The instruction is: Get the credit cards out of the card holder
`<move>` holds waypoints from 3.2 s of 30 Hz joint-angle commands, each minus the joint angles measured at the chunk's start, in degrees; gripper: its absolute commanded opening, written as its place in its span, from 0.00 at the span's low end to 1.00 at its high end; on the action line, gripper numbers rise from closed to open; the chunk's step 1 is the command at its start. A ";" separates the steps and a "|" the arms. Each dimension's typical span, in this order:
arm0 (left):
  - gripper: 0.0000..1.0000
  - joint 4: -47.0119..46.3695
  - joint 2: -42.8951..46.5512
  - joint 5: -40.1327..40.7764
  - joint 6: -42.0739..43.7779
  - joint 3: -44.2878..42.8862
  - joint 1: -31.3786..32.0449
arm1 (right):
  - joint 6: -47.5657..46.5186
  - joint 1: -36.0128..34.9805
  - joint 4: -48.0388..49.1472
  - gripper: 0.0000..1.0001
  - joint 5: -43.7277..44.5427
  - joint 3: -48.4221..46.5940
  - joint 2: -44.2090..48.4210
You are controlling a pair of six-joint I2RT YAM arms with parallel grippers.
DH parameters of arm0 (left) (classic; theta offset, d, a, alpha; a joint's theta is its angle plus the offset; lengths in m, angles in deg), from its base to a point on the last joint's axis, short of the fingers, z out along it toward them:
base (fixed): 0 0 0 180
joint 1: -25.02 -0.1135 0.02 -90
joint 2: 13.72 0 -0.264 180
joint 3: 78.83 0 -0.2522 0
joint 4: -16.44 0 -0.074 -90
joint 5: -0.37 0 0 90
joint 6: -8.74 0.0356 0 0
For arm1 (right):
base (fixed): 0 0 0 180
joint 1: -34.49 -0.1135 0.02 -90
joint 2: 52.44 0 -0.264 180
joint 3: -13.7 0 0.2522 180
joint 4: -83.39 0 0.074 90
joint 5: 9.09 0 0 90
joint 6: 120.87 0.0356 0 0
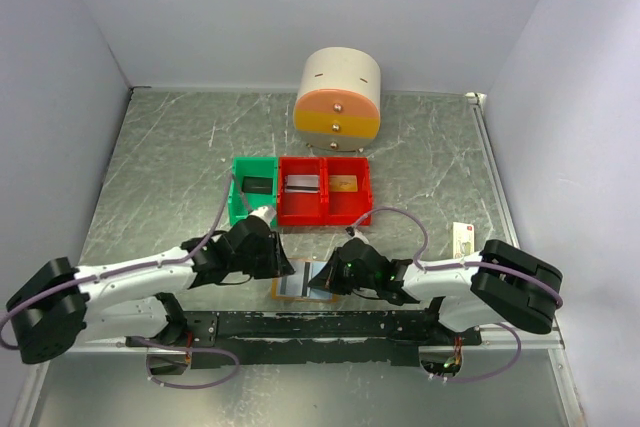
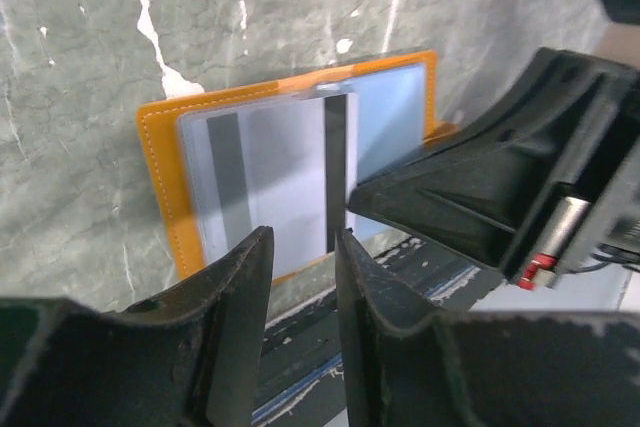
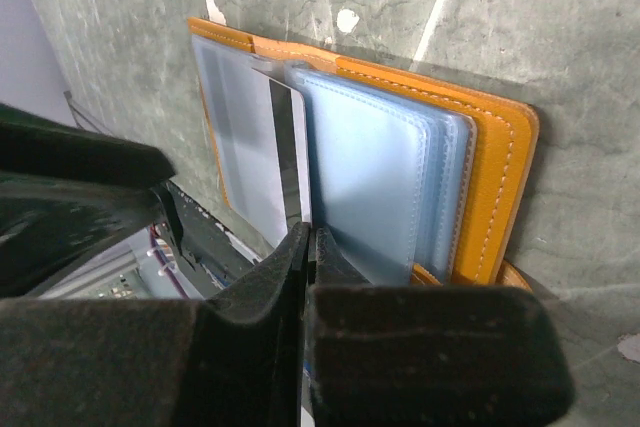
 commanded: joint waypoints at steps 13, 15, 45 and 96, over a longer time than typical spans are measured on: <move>0.23 3.16 -12.26 0.14 -1.16 0.80 0.33 | 0.76 0.56 0.36 0.15 1.11 2.43 2.59; 0.21 4.30 -11.45 0.91 -1.15 0.97 0.38 | 1.15 0.94 -0.56 0.20 1.56 2.48 3.06; 0.15 4.61 -10.91 1.03 -0.96 2.09 0.42 | 0.08 2.25 1.26 0.00 0.21 0.89 0.75; 0.14 0.95 -19.11 -1.10 3.70 -0.84 3.04 | -1.18 6.03 17.64 0.18 -1.74 9.39 -0.68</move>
